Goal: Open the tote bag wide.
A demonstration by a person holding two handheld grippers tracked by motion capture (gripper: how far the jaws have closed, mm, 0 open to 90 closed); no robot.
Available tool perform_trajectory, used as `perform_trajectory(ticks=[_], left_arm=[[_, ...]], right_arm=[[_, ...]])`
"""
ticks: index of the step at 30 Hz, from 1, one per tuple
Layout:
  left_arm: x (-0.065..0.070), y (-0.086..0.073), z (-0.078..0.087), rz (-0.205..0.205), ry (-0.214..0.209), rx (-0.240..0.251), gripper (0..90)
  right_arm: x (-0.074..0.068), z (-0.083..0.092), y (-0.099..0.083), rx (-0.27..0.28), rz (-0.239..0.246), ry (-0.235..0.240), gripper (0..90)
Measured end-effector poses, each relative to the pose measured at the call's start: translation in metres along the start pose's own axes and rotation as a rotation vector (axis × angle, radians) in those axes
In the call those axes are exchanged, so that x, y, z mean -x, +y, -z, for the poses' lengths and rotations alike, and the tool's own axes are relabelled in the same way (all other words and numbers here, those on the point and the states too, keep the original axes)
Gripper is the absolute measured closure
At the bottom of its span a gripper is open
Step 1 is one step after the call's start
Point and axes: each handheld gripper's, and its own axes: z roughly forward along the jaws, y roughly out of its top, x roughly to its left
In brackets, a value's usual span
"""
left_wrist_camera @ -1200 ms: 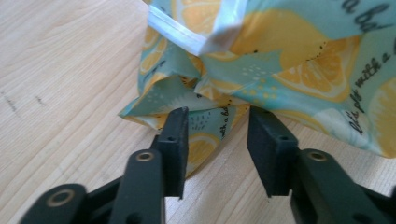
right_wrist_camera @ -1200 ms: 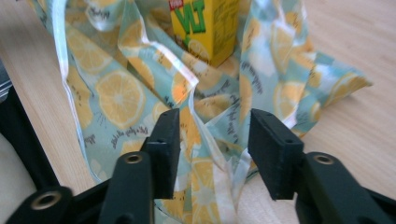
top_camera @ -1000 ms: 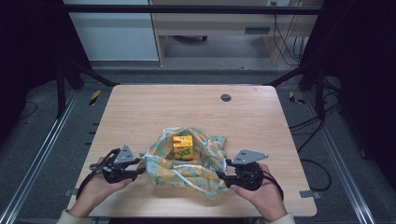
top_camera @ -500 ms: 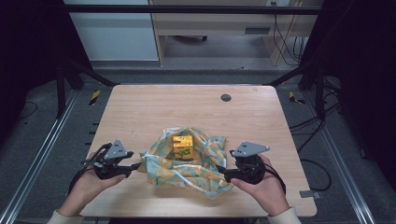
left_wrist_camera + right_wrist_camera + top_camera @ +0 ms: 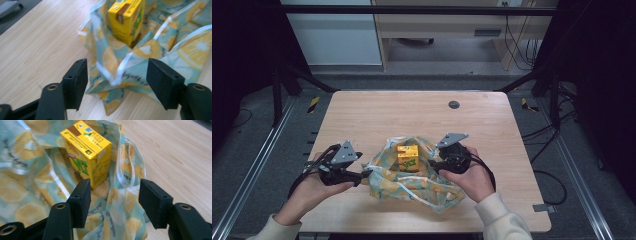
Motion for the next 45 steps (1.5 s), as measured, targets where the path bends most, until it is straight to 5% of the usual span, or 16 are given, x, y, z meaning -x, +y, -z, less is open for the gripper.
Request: perform_trajectory(ticks=[8,12,15,20,27,34,45], left_arm=[[0.019,0.01,-0.008,-0.054,-0.098,0.0,24.9],[0.03,0.006,-0.018,-0.085,-0.154,-0.032,22.2],[0.037,-0.001,-0.029,-0.102,-0.144,-0.067,23.3],[0.04,-0.016,-0.046,-0.104,-0.15,-0.122,43.0],[0.035,-0.033,-0.069,-0.051,-0.146,-0.169,67.6],[0.031,-0.042,-0.075,-0.035,-0.143,-0.193,71.3],[0.031,-0.046,-0.078,-0.025,-0.15,-0.201,71.4]], right_arm=[[0.005,-0.028,0.002,-0.059,-0.012,-0.015,42.9],[0.006,-0.035,0.002,-0.076,-0.011,-0.004,59.4],[0.007,-0.039,0.004,-0.08,-0.009,-0.002,73.5],[0.013,-0.043,0.012,-0.048,-0.02,-0.001,87.7],[0.021,-0.056,0.026,-0.009,-0.049,0.003,89.1],[0.029,-0.077,0.032,-0.037,-0.076,0.027,89.1],[0.051,-0.102,0.013,-0.106,-0.165,0.03,88.8]])
